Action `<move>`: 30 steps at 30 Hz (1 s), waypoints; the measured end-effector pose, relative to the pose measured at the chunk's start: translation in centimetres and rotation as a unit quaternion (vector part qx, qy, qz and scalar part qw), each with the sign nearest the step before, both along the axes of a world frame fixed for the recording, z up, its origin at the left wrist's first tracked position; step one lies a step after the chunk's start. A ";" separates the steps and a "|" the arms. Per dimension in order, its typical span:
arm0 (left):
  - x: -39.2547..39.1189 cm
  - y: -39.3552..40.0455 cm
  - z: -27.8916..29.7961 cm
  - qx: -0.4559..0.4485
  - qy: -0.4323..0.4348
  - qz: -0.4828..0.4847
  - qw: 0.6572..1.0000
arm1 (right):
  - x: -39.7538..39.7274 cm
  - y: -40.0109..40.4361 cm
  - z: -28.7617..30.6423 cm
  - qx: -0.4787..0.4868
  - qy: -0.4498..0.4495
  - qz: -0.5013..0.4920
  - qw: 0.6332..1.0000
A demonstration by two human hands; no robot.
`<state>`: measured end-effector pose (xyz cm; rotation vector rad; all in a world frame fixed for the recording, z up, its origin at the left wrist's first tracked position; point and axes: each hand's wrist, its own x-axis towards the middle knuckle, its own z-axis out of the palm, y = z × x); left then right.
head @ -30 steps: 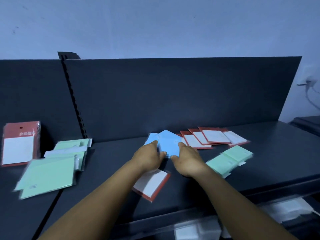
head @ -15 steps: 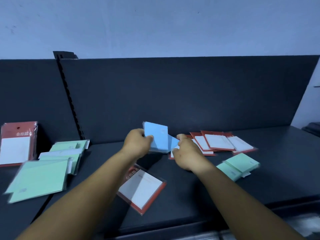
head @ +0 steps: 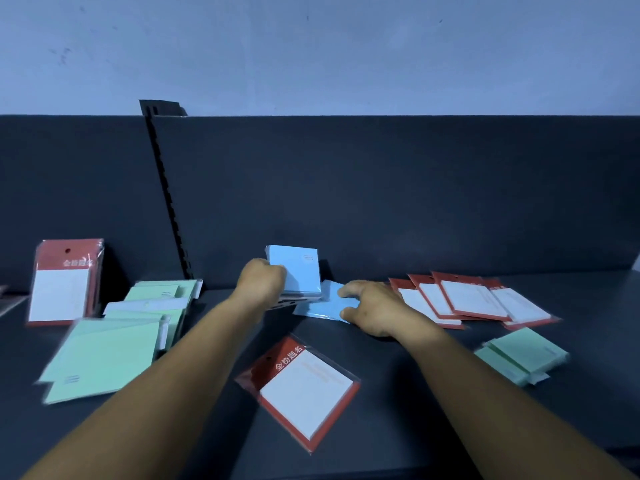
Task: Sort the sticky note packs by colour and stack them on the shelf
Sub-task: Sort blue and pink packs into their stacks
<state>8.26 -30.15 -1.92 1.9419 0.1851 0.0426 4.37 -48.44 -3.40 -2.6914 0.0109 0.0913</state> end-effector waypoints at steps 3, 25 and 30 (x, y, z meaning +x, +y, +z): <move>0.6 0.6 -0.5 -0.008 0.025 0.003 1.000 | 0.2 0.7 -0.2 0.033 0.012 0.025 0.999; 1.3 -0.5 -2.4 0.097 0.050 -0.021 0.994 | 0.9 -0.2 -0.7 0.144 -0.003 -0.014 0.990; 1.1 -0.7 -2.4 0.255 0.046 -0.068 0.963 | 0.8 0.0 -0.7 0.182 0.045 -0.041 0.981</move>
